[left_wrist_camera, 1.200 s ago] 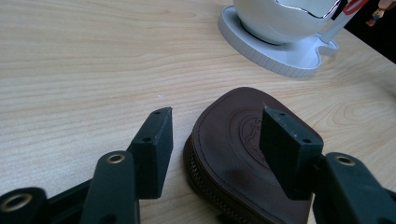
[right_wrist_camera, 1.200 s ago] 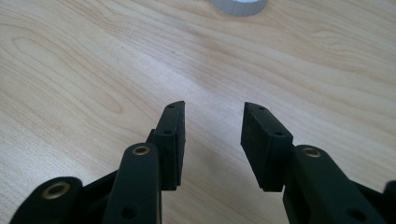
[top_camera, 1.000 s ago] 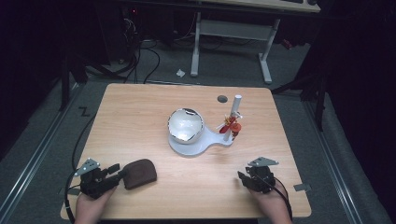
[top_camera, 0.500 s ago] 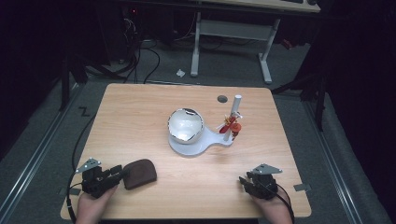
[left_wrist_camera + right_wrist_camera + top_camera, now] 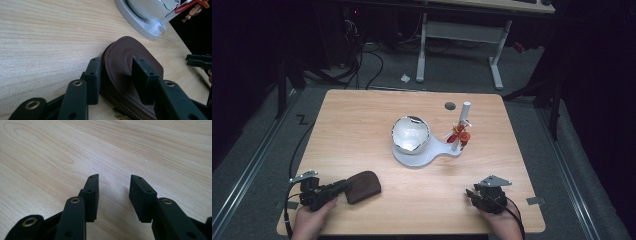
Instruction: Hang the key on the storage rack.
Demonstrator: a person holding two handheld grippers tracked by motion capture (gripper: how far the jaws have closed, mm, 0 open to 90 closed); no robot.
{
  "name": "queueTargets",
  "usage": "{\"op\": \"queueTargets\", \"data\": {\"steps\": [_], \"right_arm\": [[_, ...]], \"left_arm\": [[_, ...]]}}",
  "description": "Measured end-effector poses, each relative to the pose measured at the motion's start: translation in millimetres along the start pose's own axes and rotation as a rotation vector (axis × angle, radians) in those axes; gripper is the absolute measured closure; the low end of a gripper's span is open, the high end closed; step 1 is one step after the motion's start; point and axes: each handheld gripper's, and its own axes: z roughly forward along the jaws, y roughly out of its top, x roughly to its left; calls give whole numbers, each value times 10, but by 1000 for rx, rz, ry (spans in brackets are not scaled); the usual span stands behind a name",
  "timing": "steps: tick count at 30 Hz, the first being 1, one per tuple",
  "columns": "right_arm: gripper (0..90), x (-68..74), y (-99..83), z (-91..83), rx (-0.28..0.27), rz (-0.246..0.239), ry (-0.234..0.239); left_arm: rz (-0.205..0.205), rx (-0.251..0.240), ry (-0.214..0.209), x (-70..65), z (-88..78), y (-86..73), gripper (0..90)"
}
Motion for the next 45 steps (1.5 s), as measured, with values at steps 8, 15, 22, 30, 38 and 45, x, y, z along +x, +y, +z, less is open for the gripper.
{"op": "queueTargets", "data": {"steps": [8,15,22,30,38,45], "right_arm": [[601,-32,-10,-3,-1,11,-4],[601,-30,-10,-2,-2,14,-2],[601,-41,-17,-9,-4,18,-1],[602,-36,-16,-13,-8,16,-3],[602,-28,-17,-14,-8,16,-4],[600,-33,-20,-18,-15,15,-11]], "left_arm": [[50,40,-5,-65,4,18,696],[129,30,6,-176,-17,43,799],[188,-18,1,-281,-55,59,823],[232,-84,-4,-387,-109,70,837],[259,-130,-5,-452,-158,73,845],[281,-149,7,-480,-167,71,845]]}}
